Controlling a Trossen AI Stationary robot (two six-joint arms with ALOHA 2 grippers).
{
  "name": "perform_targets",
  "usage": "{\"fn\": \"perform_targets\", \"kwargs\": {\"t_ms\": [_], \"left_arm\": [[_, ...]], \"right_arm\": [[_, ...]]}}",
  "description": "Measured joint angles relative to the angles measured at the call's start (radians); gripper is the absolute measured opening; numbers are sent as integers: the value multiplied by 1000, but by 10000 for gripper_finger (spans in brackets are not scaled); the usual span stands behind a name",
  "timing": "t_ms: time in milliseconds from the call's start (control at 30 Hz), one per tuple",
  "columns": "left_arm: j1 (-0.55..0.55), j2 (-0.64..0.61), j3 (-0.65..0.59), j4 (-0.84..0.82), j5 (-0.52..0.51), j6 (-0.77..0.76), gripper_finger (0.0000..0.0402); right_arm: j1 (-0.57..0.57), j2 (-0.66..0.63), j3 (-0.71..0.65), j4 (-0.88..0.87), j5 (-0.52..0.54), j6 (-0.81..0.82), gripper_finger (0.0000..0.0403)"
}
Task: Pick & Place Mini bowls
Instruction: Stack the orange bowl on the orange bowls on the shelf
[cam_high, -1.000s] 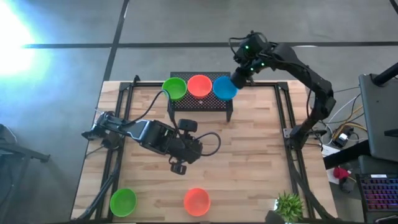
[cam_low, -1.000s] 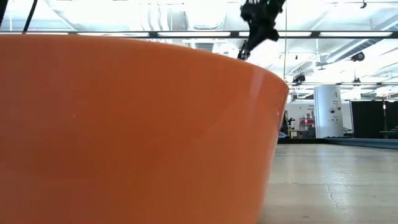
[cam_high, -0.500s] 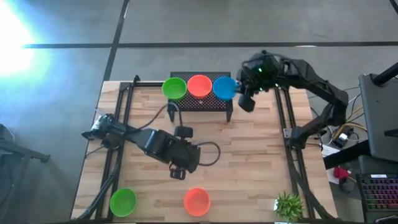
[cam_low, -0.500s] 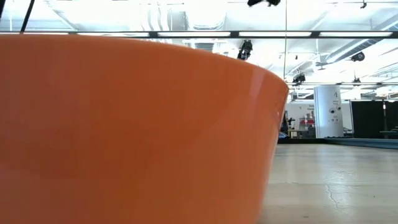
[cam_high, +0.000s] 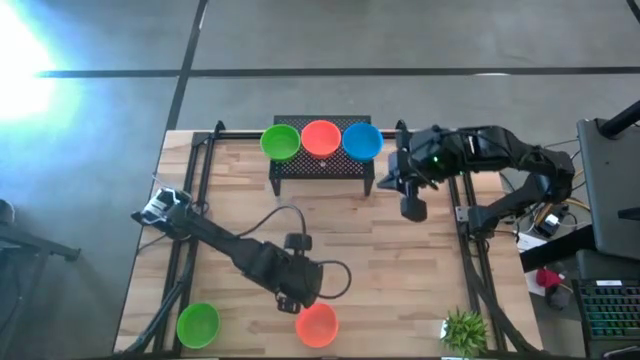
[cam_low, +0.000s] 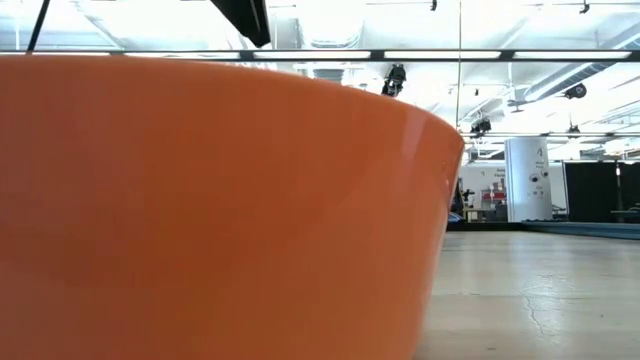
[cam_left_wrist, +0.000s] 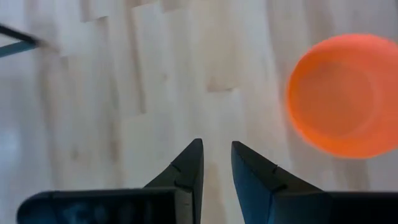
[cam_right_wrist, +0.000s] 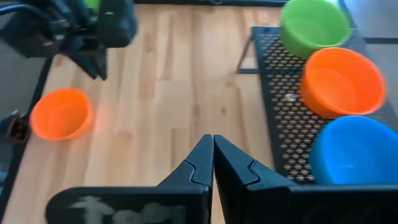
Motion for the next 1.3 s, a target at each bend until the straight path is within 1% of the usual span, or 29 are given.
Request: {"fn": "perform_targets", "kwargs": {"t_ms": [167,333,400,600,733,900,1200,1300], "left_arm": [[-10,0,-85,148,54,-38,76],[-13,0,-178,295,98,-92,76],[-13,0,-224,383,117,-108,76],[-15,0,-372,625,192,-162,76],[-17,0,-448,750,217,-189,76],[-17,0,-508,802,222,-221,76],[-18,2,-545,830,222,-229,76],[-21,4,-576,844,228,-244,76]], "right_arm": [[74,-17,-34,1,-1,17,8],[138,-18,-37,9,-2,23,8],[158,-18,-37,21,-2,23,8],[191,-17,-37,22,-2,24,8],[192,-17,-37,22,-3,27,8],[192,-16,-37,21,-3,26,8],[192,-16,-37,21,-3,27,8],[192,-16,-37,21,-3,27,8]]}}
